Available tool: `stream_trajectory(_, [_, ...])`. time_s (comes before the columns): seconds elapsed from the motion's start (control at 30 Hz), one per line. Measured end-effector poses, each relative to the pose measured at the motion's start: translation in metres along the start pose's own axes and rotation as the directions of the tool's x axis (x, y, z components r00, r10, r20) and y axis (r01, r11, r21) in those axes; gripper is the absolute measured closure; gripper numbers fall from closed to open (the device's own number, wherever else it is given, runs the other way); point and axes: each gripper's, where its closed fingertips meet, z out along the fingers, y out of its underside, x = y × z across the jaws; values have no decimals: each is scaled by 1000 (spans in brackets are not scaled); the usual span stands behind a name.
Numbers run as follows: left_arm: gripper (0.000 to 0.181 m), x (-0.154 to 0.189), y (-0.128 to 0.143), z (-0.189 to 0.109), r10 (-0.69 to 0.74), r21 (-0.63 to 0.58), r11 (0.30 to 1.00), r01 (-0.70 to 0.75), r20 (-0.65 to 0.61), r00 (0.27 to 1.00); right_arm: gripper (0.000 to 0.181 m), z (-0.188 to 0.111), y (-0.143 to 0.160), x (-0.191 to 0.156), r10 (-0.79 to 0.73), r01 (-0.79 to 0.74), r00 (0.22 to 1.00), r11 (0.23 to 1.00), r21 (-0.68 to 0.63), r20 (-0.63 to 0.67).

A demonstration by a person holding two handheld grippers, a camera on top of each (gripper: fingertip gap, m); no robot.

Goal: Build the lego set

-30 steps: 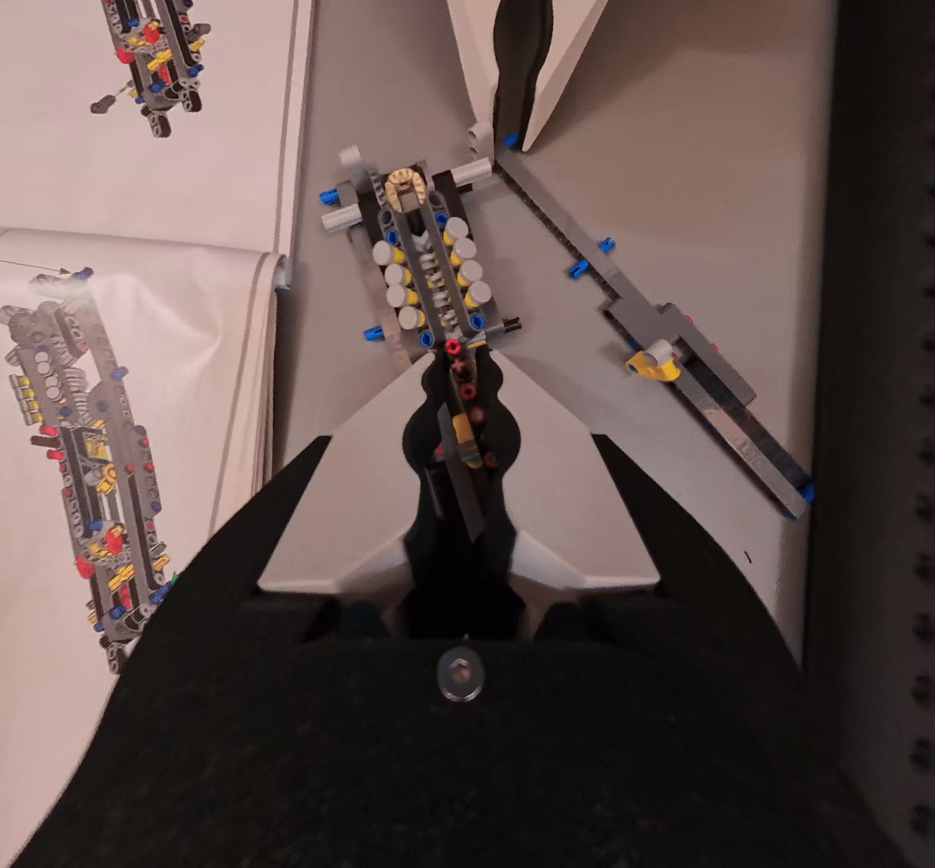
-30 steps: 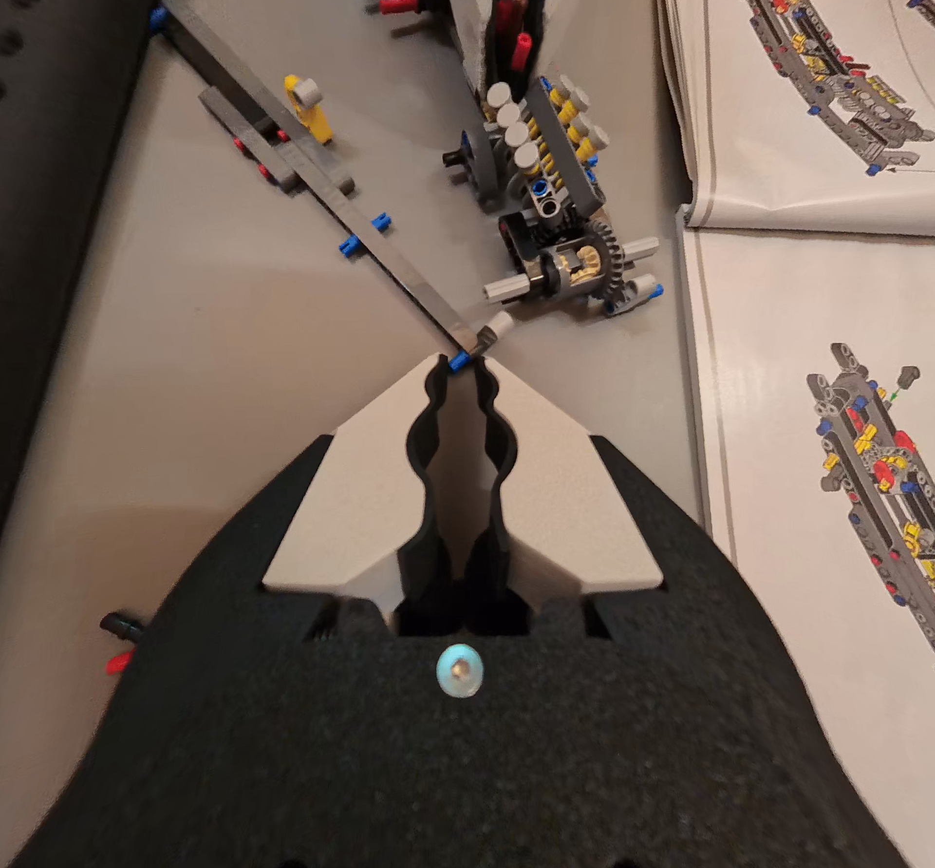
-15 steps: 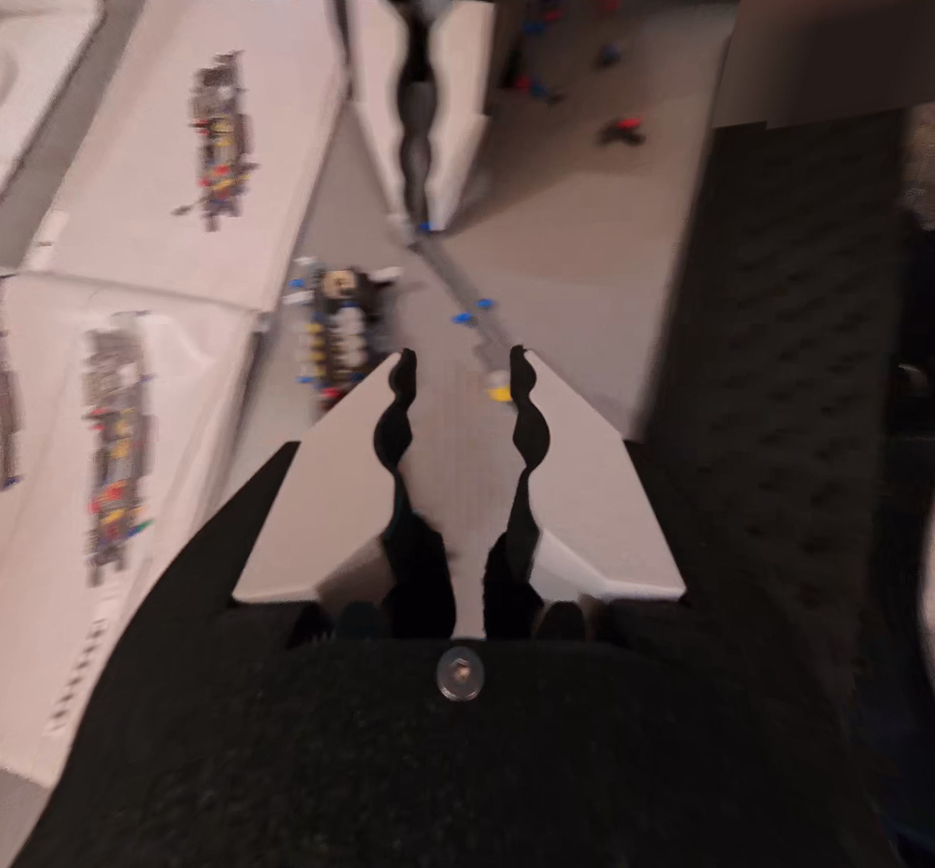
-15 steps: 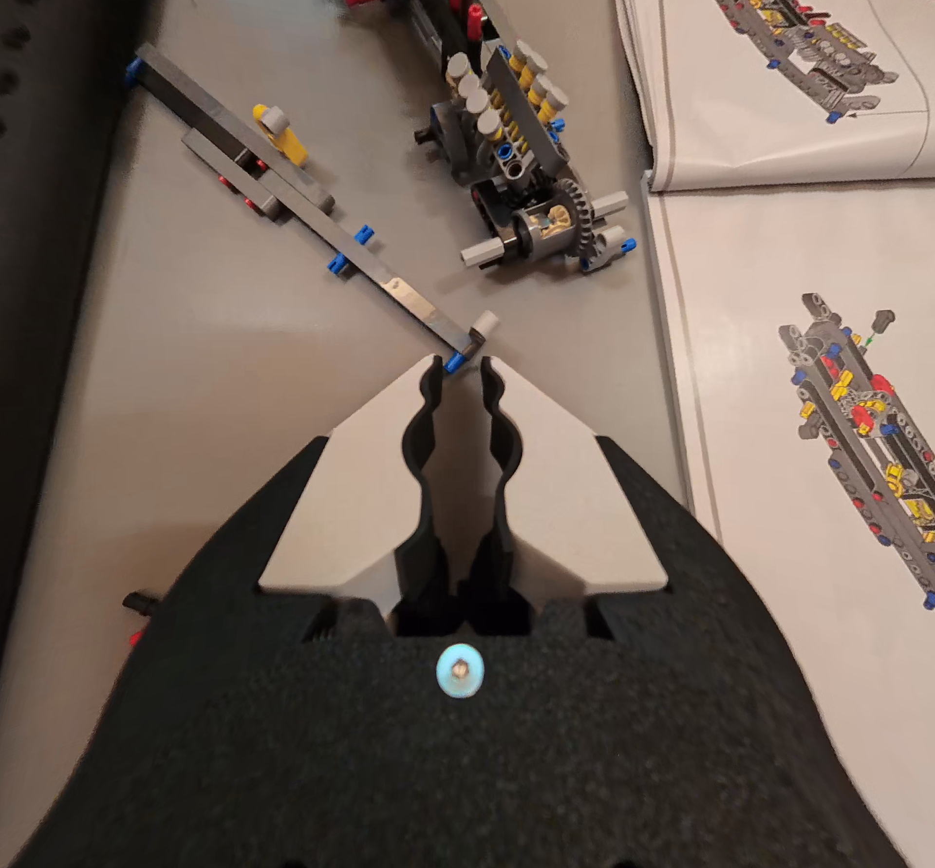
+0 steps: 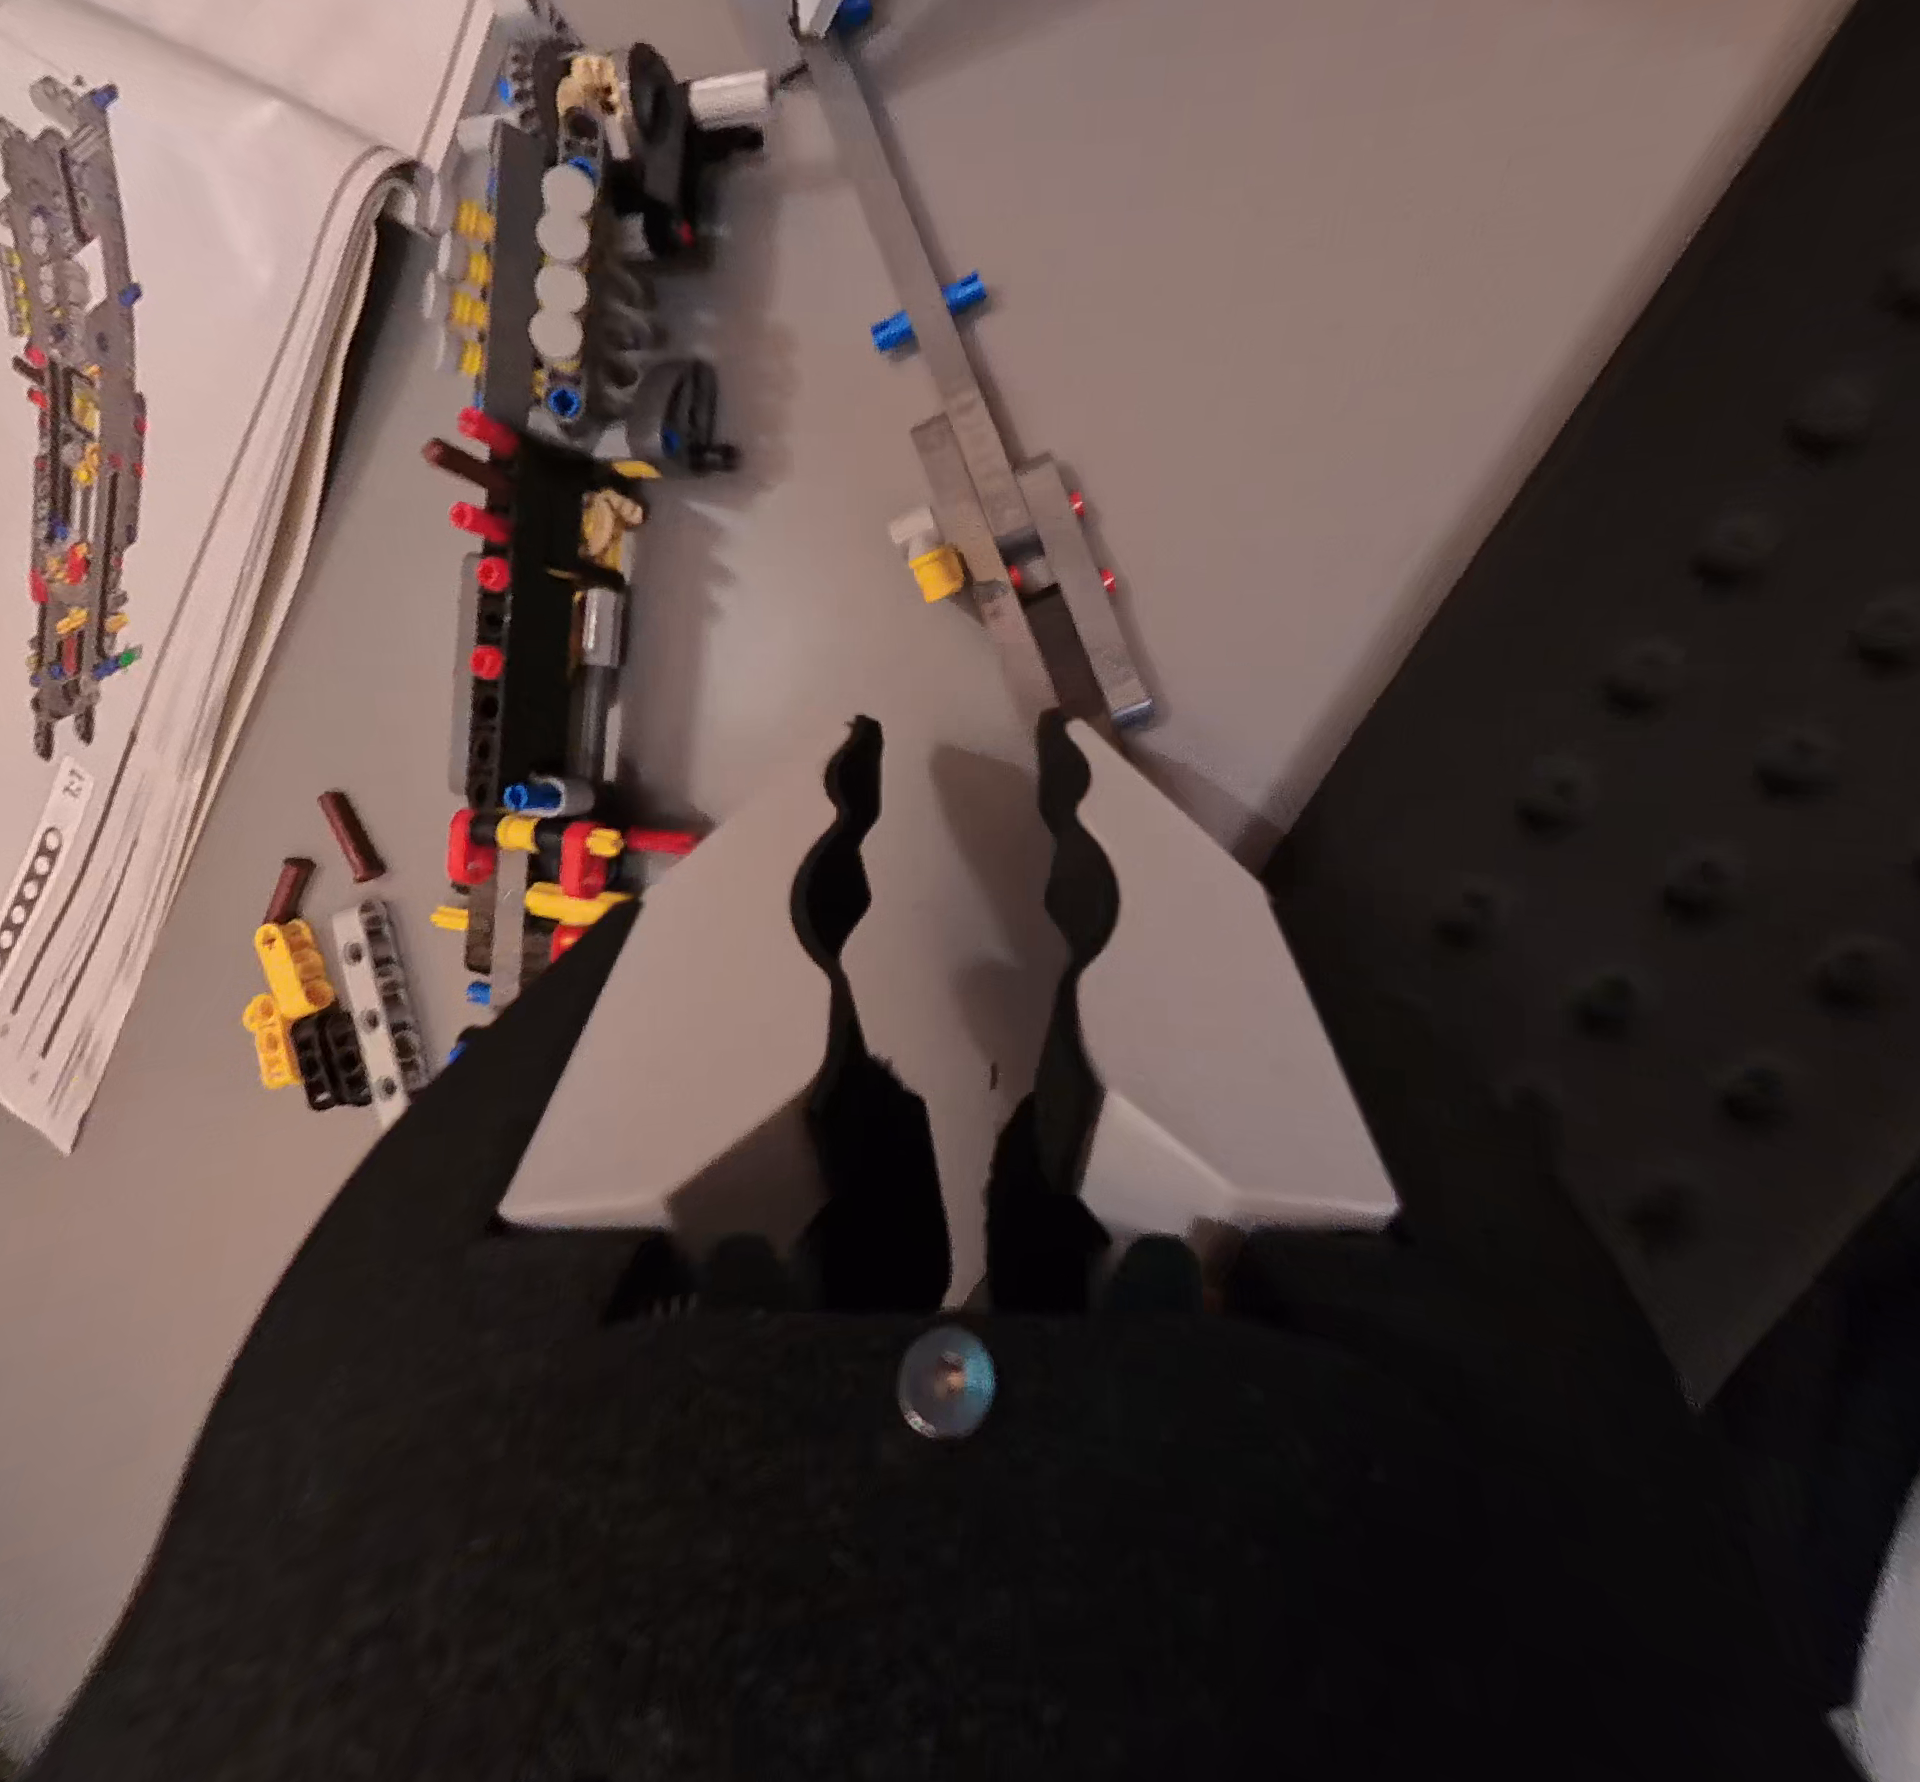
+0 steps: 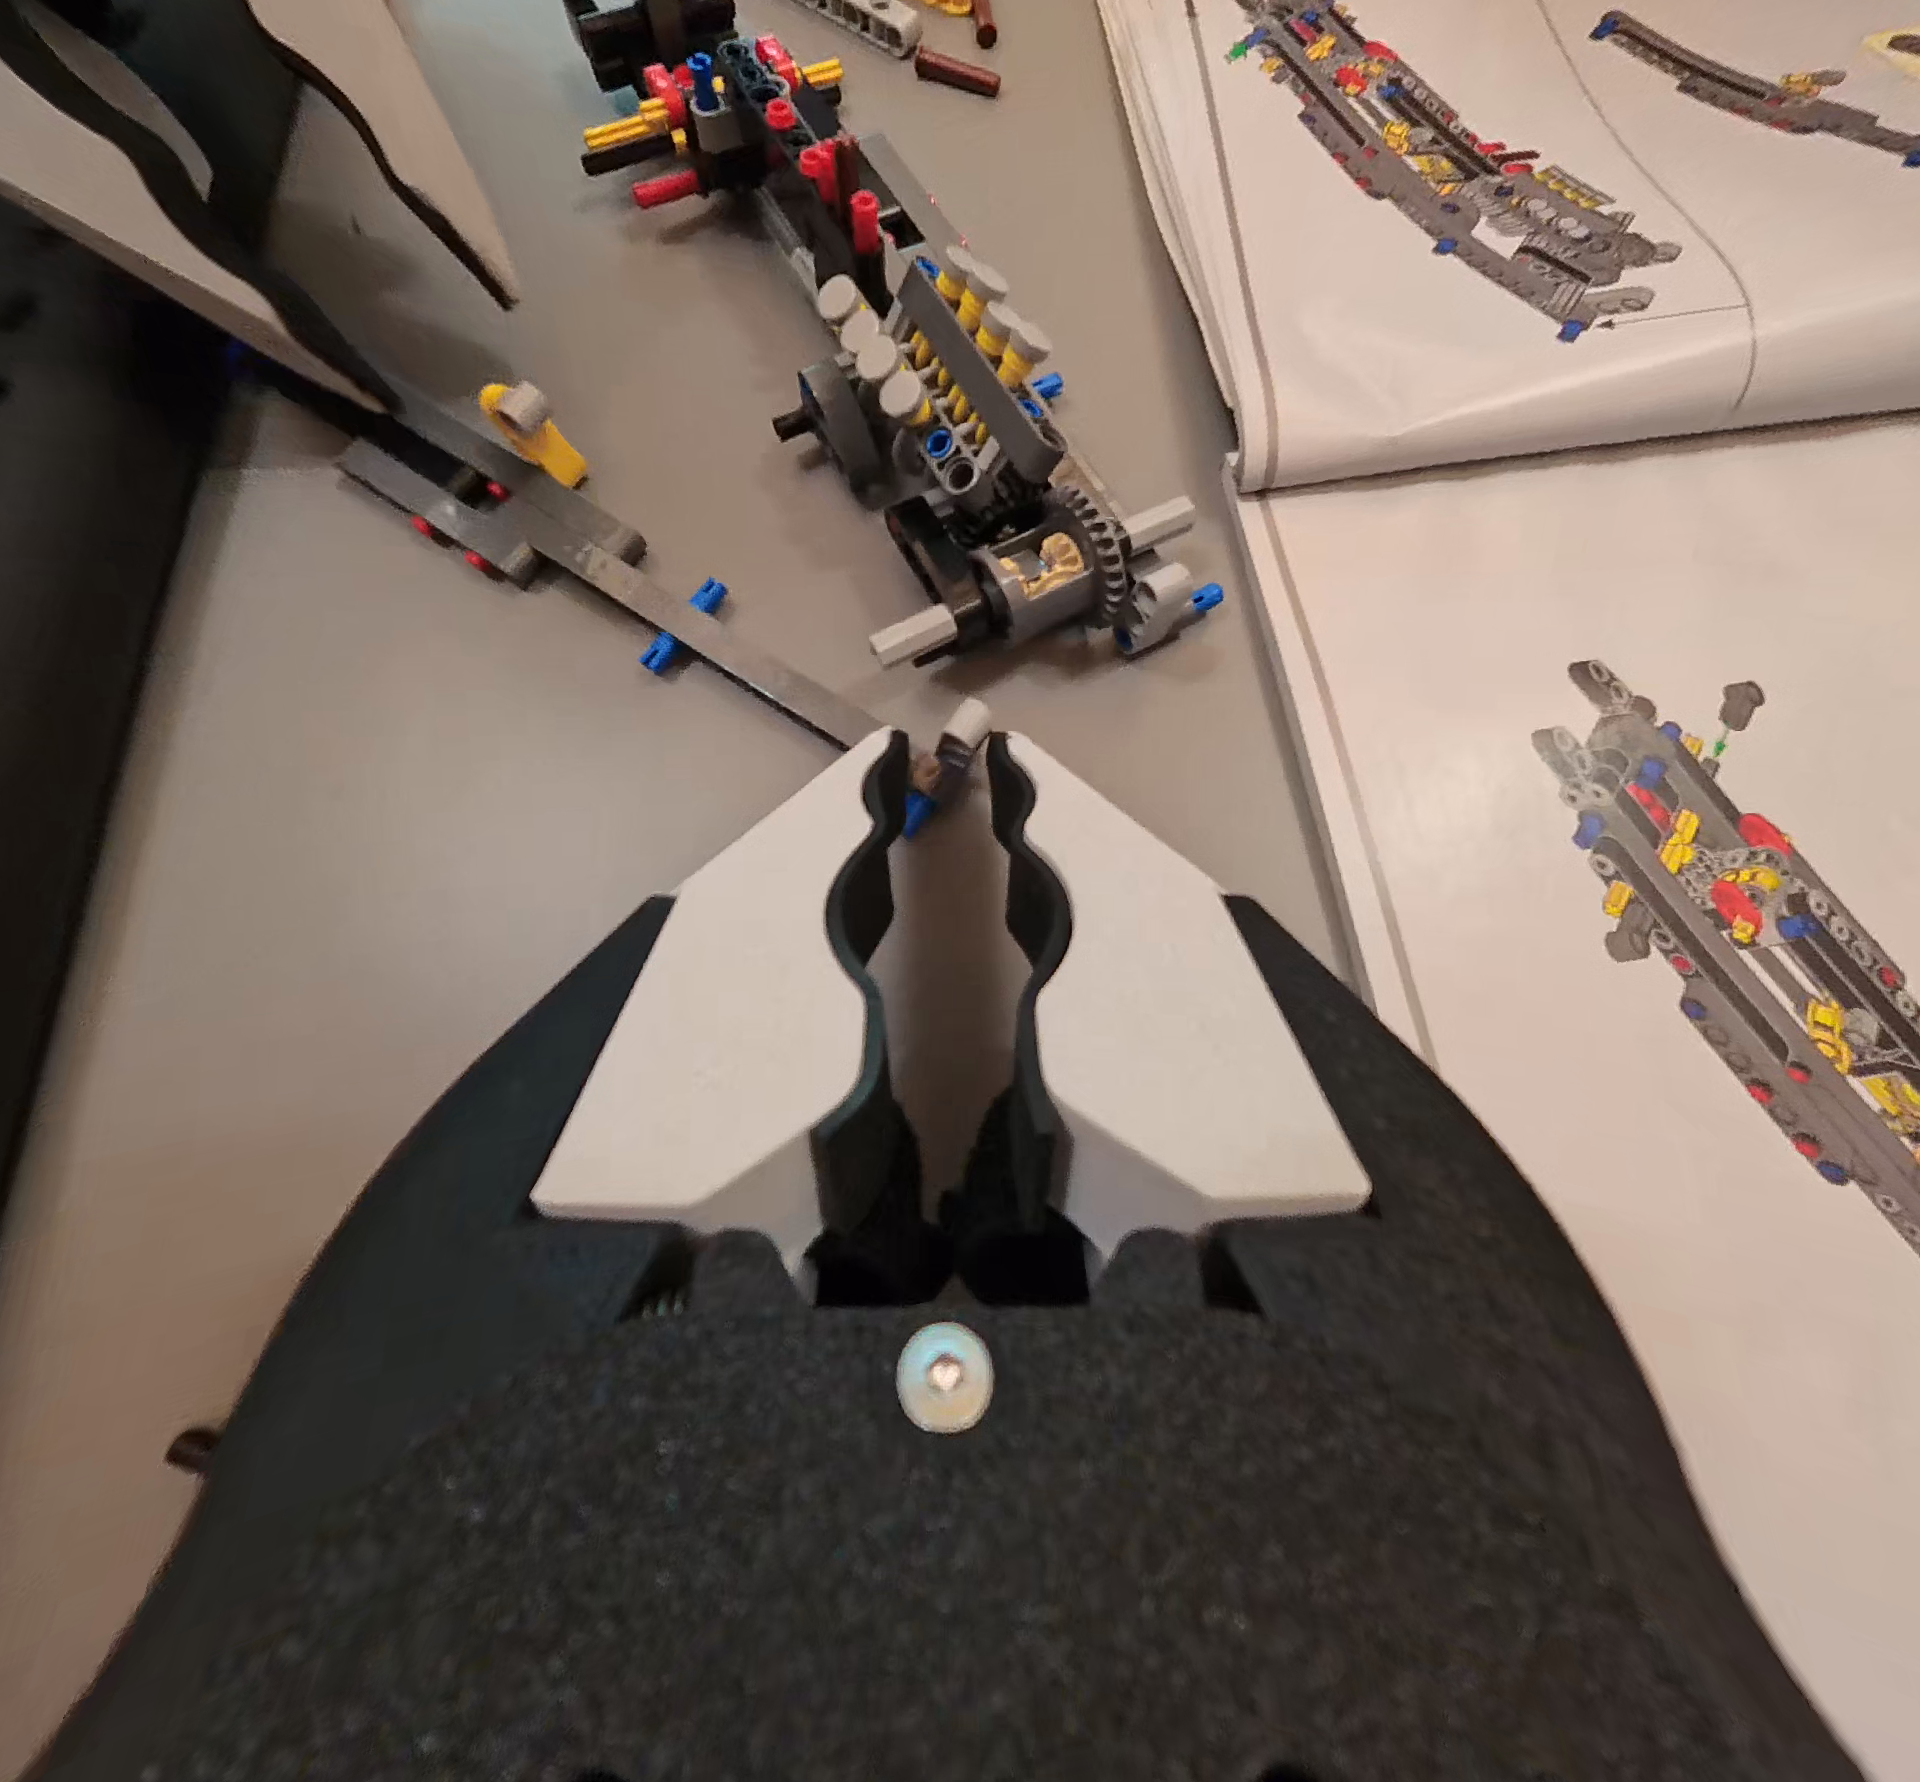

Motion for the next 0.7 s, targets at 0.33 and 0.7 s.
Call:
stream_trajectory(0.33, [159,-24,2,-21,-18,2,1000,18,82,996,175,-1,5,1,217,-215,976,972,-96,7])
stream_trajectory(0.7, [144,17,16,-10,-5,-10,1000,4,-35,999,176,-6,9,21,235,-255,960,959,-128,-151])
